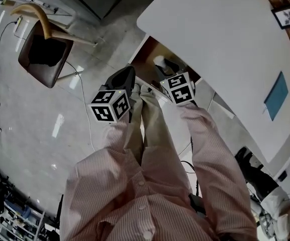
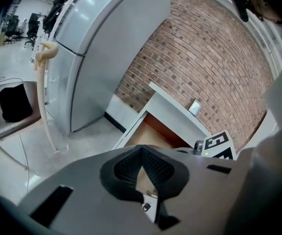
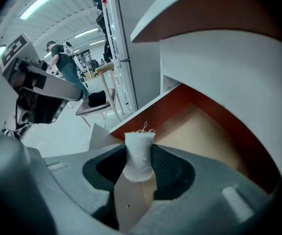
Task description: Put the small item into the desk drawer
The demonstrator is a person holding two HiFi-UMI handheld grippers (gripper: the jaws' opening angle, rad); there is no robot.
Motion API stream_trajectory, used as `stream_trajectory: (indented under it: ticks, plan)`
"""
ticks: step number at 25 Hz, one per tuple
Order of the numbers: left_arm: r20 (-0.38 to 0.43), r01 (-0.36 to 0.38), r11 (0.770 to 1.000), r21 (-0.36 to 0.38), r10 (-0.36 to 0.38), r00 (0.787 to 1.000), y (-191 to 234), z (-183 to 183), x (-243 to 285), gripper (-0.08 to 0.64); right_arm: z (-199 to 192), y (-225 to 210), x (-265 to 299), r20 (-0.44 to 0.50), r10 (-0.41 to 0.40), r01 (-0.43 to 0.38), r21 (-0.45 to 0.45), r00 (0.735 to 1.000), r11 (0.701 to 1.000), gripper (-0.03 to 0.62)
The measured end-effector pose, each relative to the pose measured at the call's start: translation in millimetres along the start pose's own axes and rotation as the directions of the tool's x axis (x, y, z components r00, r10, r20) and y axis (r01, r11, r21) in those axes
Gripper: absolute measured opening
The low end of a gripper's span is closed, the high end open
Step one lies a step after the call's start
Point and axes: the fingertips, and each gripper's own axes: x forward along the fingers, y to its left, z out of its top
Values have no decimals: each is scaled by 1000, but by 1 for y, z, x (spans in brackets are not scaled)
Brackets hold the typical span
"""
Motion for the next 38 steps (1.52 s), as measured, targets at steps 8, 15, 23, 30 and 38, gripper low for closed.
stream_trajectory:
  ticks: [8,15,23,30,38]
  plan:
    - [-13,17,1000,-17,-17,1000,2,-15,21,-2,-34,-12,43,-103,-4,2,-18,995,1000,160]
    - [-23,18,1000,-19,-19,1000,4,-26,27,-2,-58,-22,64,-184,-13,16,13,983,1000,160]
    - [-13,7,999,-34,-8,1000,3,-31,34,-2,-73,-24,73,-232,-13,12,-7,973,1000,160]
    - [-19,-3,999,-41,2,1000,1,-38,35,-2,-86,-21,77,-251,9,-9,-1,968,1000,160]
    - [-37,-11,999,-35,10,999,-2,-42,32,-2,-83,-19,78,-228,67,-61,35,971,998,175]
